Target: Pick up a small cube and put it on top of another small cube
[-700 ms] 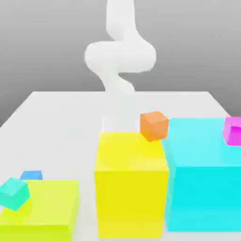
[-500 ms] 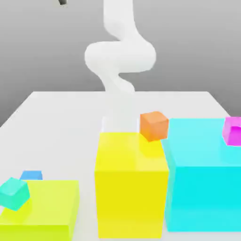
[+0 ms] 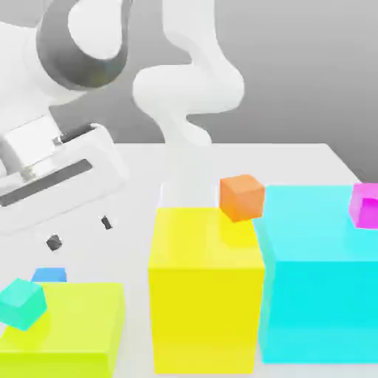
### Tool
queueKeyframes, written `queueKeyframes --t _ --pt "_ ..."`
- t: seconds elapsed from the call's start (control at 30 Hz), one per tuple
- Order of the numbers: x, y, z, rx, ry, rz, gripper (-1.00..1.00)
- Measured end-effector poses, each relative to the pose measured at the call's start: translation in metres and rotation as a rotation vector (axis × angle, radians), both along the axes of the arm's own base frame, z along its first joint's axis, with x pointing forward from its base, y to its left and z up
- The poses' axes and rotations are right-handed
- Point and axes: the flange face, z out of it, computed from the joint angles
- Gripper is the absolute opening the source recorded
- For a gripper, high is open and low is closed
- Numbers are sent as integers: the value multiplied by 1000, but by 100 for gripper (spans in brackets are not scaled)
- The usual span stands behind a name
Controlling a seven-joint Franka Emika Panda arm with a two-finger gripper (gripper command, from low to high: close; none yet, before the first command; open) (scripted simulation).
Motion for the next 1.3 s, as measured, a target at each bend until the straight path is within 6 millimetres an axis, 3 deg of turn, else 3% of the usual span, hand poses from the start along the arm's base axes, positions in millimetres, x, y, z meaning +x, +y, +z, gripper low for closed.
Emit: queueKeyframes --t 0.13,0.23,0.43,0.63,0.83,0.87,1.1,1.3 --pt "-25 -18 -48 -15 47 -3 0" --pt "-48 -35 -73 -51 72 -9 0" --pt "-91 -67 -94 -196 96 4 0" --pt "-97 -65 -90 -425 86 105 0" --pt "-96 -65 -137 -452 82 109 0" --pt "-97 -65 -146 -451 83 109 -100" --pt "-97 -65 -148 -448 83 108 -100" --pt "-97 -65 -96 -450 82 109 -100"
